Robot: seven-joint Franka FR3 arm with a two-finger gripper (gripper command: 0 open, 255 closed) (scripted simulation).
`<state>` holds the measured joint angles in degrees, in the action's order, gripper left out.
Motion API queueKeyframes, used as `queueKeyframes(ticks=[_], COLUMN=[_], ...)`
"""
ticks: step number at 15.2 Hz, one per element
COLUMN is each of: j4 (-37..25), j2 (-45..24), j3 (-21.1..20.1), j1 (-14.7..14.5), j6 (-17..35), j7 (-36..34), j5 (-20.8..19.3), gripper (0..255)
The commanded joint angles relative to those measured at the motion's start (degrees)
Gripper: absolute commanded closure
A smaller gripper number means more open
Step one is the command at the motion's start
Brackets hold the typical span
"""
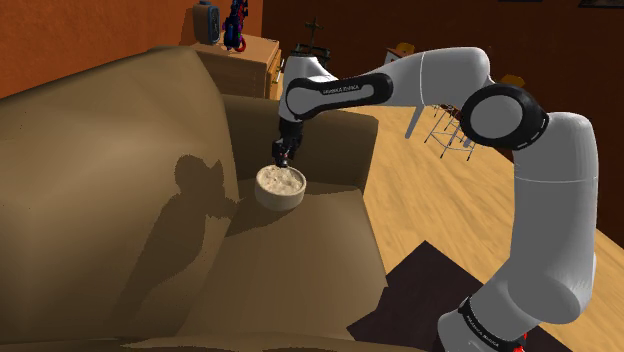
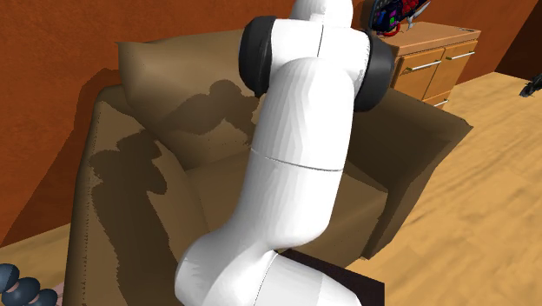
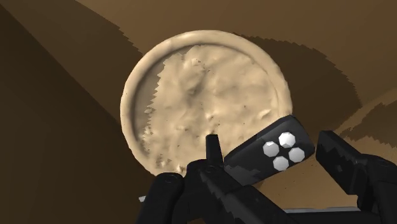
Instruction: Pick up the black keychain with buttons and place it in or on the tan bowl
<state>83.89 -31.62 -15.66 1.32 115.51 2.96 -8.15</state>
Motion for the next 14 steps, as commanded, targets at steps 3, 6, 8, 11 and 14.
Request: queueKeyframes(ticks=[3,6,8,11,14], j4=[0.4,1.4,2.0,2.7,3.3], j2=[-1.3,-2.2,-2.8,-3.8,-4.9], j3=[0.3,0.4,0.5,0.7,0.9], j1=[0.2,0.2,0.1,0.0,-0.1], j6=[1.7,3.5,4.7,6.4,8.1], j7=[0.3,0.2,0.1,-0.1,-0.2], j5=[-0.3,-0.5,-0.7,-1.0,-1.3], gripper=[255,255,255,255,255])
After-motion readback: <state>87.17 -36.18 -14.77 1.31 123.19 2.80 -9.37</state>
